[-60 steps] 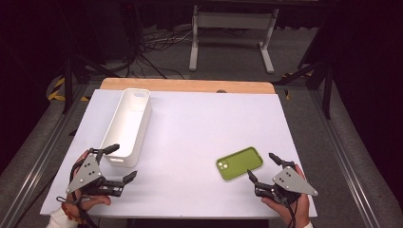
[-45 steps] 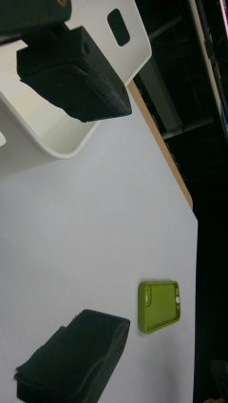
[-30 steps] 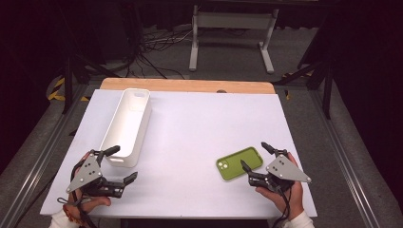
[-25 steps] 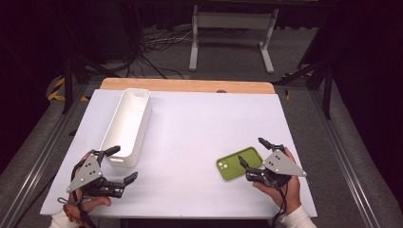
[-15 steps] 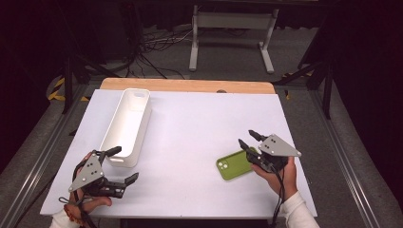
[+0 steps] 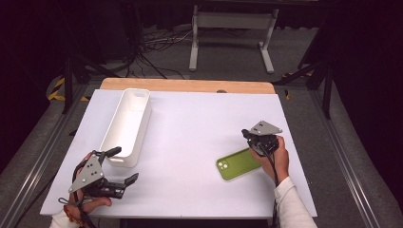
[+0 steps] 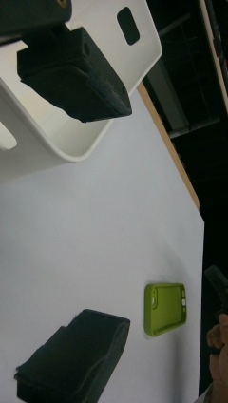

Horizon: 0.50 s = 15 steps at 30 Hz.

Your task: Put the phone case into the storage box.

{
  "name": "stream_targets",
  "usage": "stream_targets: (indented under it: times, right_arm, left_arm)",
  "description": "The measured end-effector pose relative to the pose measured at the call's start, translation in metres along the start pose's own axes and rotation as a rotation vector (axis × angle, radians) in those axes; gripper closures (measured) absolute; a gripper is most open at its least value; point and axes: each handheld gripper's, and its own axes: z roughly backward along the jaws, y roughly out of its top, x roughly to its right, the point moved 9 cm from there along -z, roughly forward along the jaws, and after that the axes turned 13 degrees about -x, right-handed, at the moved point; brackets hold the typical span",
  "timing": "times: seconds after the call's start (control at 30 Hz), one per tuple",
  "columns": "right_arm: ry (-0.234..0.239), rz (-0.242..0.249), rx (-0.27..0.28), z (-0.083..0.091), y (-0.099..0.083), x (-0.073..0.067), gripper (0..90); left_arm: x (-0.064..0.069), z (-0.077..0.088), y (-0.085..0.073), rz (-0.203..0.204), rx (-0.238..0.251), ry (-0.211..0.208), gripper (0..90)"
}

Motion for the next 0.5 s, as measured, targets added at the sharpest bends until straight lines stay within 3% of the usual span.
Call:
stream_targets:
  times: [0.3, 0.5]
  right_arm:
    - [0.016, -0.018, -0.126, -0.032, -0.027, 0.003, 90.0]
    - [0.021, -0.022, -0.164, -0.041, -0.036, 0.003, 90.0]
  left_arm:
    - [0.001, 0.001, 0.000, -0.007, 0.001, 0.004, 4.4]
    - [0.000, 0.001, -0.001, -0.011, -0.001, 0.005, 4.4]
